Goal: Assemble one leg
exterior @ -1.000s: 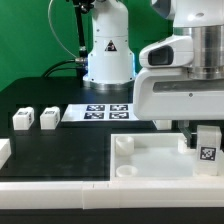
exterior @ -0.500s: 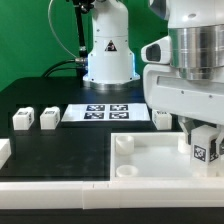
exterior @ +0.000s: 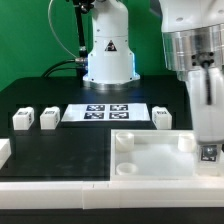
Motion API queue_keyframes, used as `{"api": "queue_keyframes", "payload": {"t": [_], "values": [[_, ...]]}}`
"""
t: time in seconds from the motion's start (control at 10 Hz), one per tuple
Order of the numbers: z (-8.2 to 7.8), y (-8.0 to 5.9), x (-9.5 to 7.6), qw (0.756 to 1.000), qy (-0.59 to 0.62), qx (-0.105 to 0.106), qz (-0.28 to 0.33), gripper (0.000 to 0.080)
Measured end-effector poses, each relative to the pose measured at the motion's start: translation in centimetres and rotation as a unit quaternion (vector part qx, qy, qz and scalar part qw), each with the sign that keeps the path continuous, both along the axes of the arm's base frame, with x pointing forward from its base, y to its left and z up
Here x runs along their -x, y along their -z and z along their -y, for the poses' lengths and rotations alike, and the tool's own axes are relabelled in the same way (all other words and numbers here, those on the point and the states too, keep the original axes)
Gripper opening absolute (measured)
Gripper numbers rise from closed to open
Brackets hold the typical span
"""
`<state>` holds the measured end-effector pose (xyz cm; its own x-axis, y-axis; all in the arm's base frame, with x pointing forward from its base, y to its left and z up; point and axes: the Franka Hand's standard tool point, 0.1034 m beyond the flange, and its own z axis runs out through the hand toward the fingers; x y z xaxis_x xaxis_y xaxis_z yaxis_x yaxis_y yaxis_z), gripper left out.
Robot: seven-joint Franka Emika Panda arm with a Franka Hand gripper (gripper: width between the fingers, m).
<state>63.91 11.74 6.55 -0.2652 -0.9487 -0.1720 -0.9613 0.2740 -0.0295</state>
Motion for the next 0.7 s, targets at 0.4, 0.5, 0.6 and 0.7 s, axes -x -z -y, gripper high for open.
{"api": "queue_keyframes", "payload": {"t": [0.4,0.5,0.6,0.7], "values": [[0.45,-0.05,-0.02,0.998,0.058,0.005,-0.008,0.0294],[0.39,0.01,0.03,0.998,0.057,0.005,-0.008,0.0379],[0.38,0.01,0.03,0.998,0.057,0.005,-0.008,0.0379],[0.36,0.01,0.03,0.998,0.056,0.005,-0.008,0.056]]}}
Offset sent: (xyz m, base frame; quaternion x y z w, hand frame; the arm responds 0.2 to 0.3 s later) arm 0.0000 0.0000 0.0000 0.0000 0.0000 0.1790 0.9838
